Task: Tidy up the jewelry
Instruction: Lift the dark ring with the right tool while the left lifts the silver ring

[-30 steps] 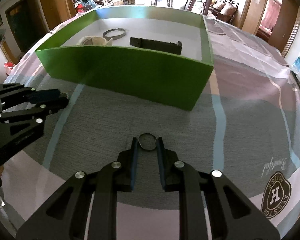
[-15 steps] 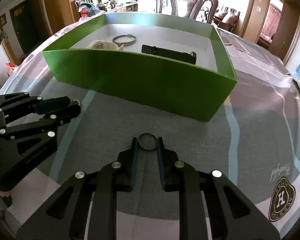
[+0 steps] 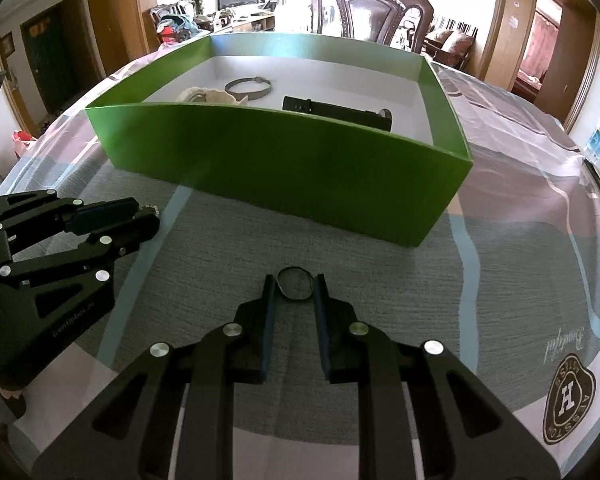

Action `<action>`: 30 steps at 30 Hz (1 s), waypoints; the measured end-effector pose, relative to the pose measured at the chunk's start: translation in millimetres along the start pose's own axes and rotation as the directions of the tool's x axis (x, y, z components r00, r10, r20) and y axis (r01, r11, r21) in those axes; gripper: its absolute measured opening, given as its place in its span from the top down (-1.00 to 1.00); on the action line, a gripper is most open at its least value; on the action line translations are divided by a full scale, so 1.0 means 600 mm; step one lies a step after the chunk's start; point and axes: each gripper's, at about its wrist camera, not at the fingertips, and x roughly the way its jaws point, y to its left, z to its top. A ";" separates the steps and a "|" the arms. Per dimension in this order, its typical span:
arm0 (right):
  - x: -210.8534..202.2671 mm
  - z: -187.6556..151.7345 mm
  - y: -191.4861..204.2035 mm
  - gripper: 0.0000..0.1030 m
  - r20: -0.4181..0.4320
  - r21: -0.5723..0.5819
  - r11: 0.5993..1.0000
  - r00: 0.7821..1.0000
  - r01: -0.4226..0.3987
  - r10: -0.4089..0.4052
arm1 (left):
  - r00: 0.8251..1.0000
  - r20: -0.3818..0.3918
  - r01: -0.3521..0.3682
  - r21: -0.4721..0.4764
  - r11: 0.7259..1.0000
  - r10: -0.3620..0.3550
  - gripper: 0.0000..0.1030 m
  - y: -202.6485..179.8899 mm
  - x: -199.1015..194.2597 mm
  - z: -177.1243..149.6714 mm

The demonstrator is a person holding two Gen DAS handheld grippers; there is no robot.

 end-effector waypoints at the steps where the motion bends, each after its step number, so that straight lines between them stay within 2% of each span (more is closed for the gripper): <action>1: 0.000 0.000 0.000 0.63 0.000 0.001 1.000 1.000 -0.001 0.001 | 1.000 -0.001 0.001 -0.001 1.000 -0.001 0.60 0.000 0.000 0.000; 24: 0.000 -0.001 0.002 0.63 0.002 -0.009 1.000 1.000 0.009 -0.009 | 1.000 0.001 -0.002 -0.001 1.000 0.002 0.59 0.002 -0.001 -0.002; 30: 0.000 0.000 0.001 0.63 0.001 -0.005 1.000 1.000 0.005 -0.005 | 1.000 -0.004 0.003 -0.030 1.000 -0.003 0.60 0.009 -0.001 -0.001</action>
